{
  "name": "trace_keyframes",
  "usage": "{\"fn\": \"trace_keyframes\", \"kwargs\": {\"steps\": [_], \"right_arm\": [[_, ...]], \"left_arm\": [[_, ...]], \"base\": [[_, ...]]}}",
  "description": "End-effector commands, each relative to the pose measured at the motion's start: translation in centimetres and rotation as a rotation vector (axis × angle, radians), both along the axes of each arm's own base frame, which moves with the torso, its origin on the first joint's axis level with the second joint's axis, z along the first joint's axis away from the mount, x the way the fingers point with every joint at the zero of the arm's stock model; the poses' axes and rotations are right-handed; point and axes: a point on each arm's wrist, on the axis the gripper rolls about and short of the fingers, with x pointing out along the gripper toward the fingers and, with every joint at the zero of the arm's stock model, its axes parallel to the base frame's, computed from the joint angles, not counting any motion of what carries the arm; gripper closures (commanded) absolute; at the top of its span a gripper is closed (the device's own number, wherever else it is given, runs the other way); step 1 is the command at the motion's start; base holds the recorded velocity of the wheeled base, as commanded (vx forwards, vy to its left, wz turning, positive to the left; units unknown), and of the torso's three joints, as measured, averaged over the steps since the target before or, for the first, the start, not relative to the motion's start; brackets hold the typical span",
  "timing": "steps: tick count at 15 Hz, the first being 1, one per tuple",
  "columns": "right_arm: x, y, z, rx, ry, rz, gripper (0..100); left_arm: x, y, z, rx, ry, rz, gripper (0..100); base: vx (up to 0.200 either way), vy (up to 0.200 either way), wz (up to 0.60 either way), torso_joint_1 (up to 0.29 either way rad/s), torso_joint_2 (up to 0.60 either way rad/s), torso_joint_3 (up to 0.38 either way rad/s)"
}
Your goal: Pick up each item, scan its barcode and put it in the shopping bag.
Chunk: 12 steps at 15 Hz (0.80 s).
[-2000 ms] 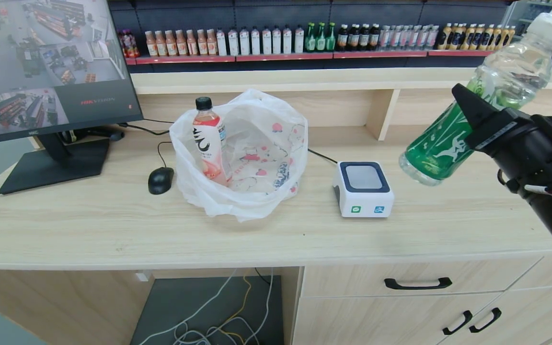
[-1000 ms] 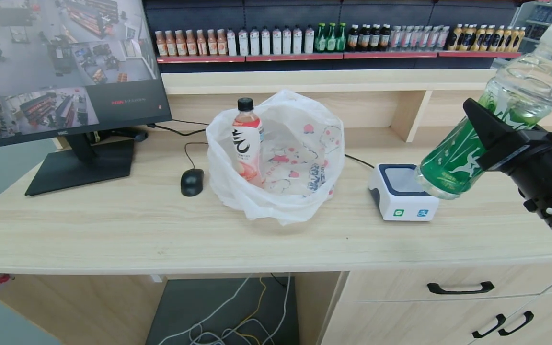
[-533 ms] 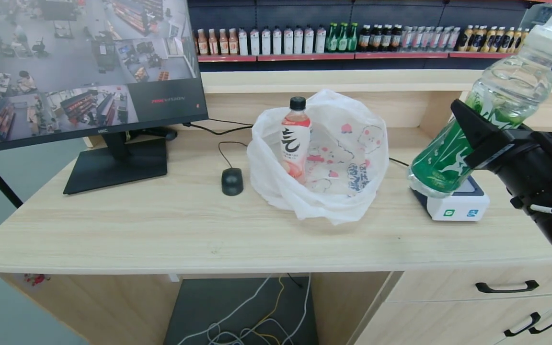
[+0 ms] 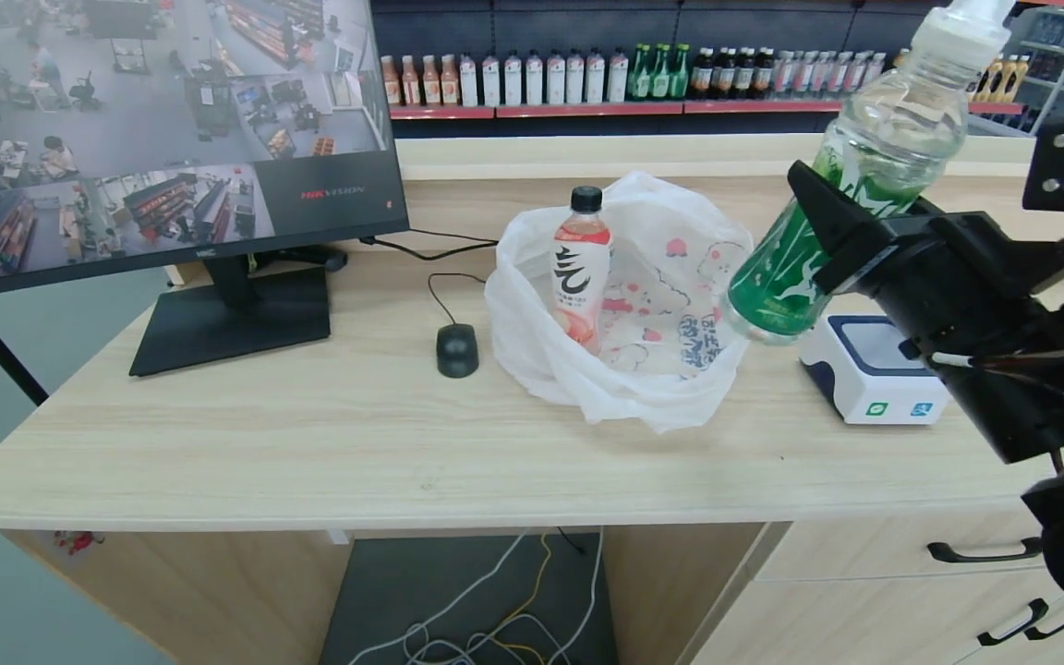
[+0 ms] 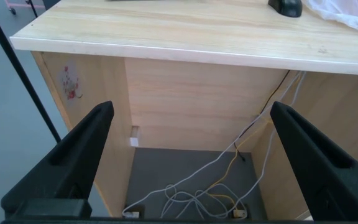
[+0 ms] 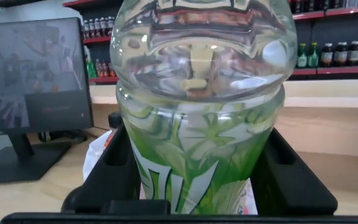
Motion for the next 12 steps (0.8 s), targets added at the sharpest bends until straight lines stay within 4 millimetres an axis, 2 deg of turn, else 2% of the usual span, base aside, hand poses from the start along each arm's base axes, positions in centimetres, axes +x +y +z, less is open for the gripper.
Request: {"fn": "trace_keyframes", "kwargs": {"steps": [1,6,12], "right_arm": [[3.3,1.8,-1.4,-0.052,0.016,0.022,100],[8.2,3.8,-3.5,-0.063,0.035,0.013,100],[12.8,2.7,-6.1,-0.069,0.059,-0.057,100]], "left_arm": [[0.0,0.0,0.0,0.0,0.0,-0.002,0],[0.0,0.0,0.0,0.0,0.0,-0.002,0],[0.0,0.0,0.0,0.0,0.0,0.0,0]], "base": [[0.0,0.0,0.0,0.0,0.0,0.0],[0.0,0.0,0.0,0.0,0.0,0.0],[0.0,0.0,0.0,0.0,0.0,0.0]]}}
